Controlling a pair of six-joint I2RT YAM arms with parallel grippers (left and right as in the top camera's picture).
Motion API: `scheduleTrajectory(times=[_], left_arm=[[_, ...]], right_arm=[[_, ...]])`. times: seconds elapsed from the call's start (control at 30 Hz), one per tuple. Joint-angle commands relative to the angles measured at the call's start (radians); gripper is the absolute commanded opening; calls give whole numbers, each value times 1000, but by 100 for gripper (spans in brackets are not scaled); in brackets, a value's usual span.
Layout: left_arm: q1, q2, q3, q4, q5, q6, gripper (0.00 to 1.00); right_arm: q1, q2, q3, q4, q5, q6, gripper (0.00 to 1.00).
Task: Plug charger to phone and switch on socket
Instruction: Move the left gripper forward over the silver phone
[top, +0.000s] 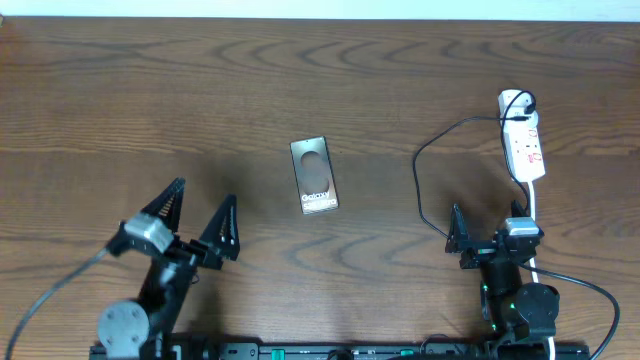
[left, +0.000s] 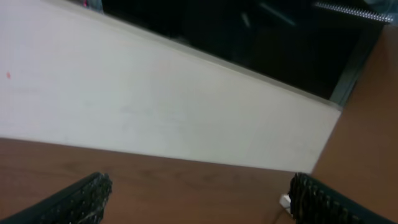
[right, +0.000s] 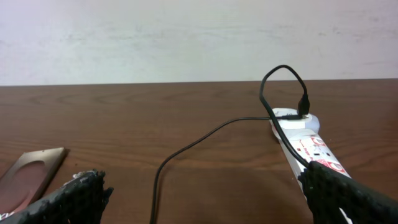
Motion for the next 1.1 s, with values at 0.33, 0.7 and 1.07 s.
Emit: scheduleTrajectory(times=[0.33, 0.7, 1.07], left_arm=[[-33, 545, 603, -442, 128, -16, 93], [-427, 827, 674, -494, -317, 24, 93], [-607, 1008, 673, -558, -629, 106, 93]], right_arm=[[6, -6, -2, -3, -2, -12, 99], [6, -6, -2, -3, -2, -12, 99], [6, -6, -2, -3, -2, -12, 99]])
